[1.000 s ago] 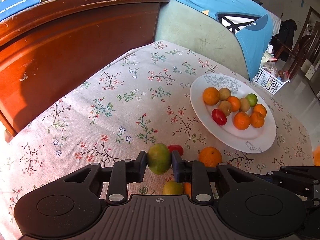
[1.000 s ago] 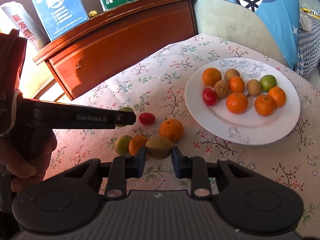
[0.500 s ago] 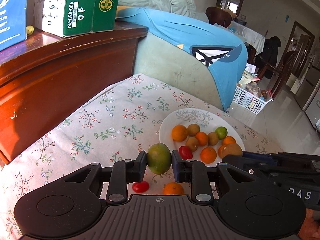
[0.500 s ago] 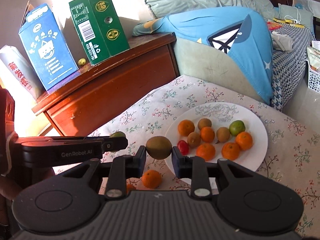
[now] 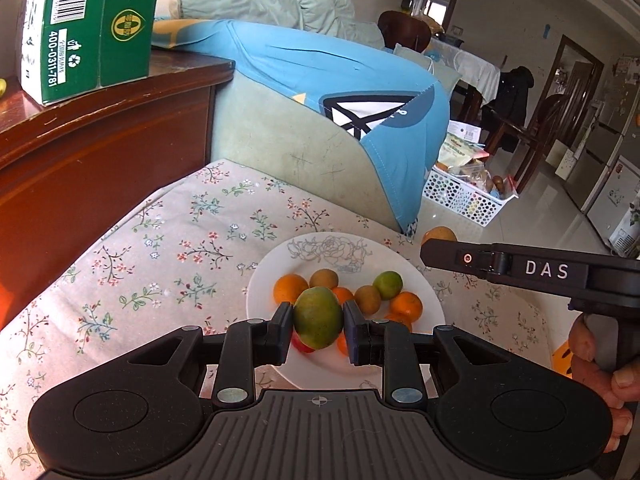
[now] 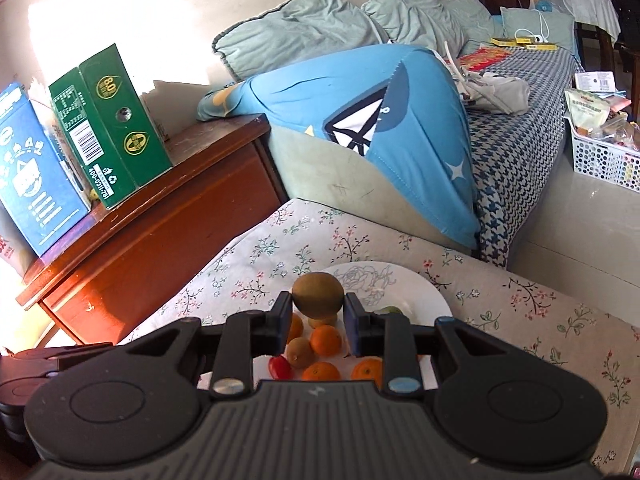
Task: Organize fruits
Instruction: 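Place the brown fruit on the plate with the right tool while the left tool places the green fruit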
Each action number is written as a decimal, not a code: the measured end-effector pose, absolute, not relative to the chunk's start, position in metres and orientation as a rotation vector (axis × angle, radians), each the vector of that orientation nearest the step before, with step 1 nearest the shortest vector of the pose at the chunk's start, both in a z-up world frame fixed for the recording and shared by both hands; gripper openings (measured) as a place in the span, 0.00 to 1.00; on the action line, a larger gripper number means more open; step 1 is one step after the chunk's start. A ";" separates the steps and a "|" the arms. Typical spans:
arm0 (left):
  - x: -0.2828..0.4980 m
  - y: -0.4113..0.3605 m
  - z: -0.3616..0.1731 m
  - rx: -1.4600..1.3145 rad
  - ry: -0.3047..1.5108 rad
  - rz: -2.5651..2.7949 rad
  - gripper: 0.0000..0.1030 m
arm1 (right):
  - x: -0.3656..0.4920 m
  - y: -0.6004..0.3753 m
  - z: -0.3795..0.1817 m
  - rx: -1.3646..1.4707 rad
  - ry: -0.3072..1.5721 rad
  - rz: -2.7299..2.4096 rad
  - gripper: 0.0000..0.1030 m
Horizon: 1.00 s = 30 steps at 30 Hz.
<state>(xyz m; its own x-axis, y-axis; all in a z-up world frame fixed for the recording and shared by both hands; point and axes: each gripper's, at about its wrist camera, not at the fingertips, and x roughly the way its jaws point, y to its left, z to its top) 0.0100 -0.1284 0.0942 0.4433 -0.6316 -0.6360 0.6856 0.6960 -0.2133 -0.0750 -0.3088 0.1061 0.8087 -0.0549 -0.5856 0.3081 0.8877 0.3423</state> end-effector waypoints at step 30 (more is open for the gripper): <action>0.022 -0.170 0.044 0.149 0.884 -0.790 0.26 | -0.018 -0.332 0.051 0.503 0.714 -0.228 0.31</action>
